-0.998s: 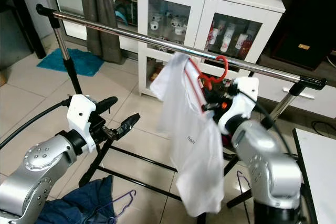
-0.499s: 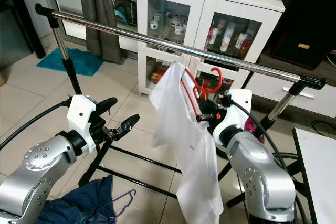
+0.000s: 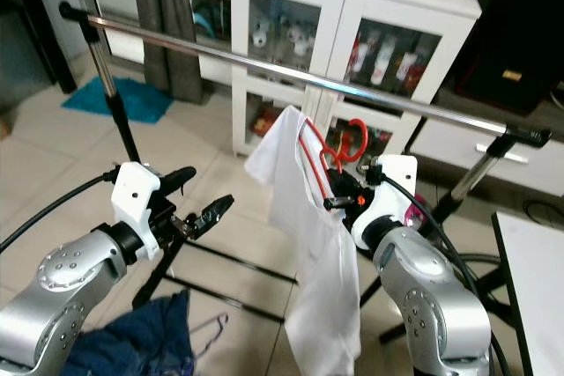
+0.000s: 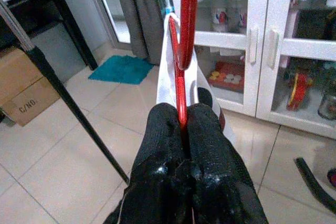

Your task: Hang hanger

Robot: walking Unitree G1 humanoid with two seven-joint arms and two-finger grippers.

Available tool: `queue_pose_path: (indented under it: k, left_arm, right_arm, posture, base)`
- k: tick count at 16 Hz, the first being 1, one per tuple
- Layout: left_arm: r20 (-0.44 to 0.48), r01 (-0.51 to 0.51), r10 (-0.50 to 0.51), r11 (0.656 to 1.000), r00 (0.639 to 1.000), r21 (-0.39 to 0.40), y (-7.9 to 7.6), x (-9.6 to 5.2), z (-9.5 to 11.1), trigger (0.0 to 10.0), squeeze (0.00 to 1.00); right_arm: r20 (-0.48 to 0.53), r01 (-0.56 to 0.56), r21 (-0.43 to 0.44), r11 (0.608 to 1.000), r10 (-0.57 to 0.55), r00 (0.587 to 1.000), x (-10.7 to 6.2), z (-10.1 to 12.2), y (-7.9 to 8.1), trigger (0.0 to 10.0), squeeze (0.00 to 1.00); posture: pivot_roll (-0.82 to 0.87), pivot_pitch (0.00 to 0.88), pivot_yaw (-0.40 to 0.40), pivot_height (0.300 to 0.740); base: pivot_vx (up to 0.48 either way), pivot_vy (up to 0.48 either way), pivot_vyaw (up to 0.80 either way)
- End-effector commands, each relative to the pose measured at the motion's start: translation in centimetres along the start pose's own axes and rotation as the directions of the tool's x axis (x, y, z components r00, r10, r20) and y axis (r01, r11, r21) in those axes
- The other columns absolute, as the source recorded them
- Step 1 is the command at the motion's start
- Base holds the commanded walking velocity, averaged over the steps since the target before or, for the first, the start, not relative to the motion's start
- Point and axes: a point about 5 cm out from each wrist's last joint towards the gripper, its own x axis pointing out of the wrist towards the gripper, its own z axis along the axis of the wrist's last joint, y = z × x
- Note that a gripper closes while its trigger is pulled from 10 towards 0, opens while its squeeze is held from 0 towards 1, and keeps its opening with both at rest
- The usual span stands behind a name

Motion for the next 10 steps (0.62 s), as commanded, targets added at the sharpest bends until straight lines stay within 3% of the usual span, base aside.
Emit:
queue_pose_path:
  k: [1, 10]
  left_arm:
    - [-0.002, 0.003, -0.003, 1.0, 1.0, 0.002, 0.03, -0.14, 0.18, 10.0, 0.0]
    - [-0.004, 0.013, -0.013, 1.0, 1.0, 0.009, 0.01, -0.1, 0.29, 10.0, 0.0]
  right_arm:
    - [0.013, 0.002, -0.005, 1.0, -0.002, 1.0, -0.22, 0.27, 0.15, 0.0, 0.0]
    - [0.01, -0.002, -0.01, 1.0, 0.002, 1.0, -0.17, 0.34, 0.23, 0.0, 0.0]
  posture:
    - [-0.01, 0.0, -0.09, 0.74]
    - [-0.01, 0.0, -0.101, 0.74]
  base:
    - [-0.281, 0.0, 0.0]
    - [-0.28, 0.0, 0.0]
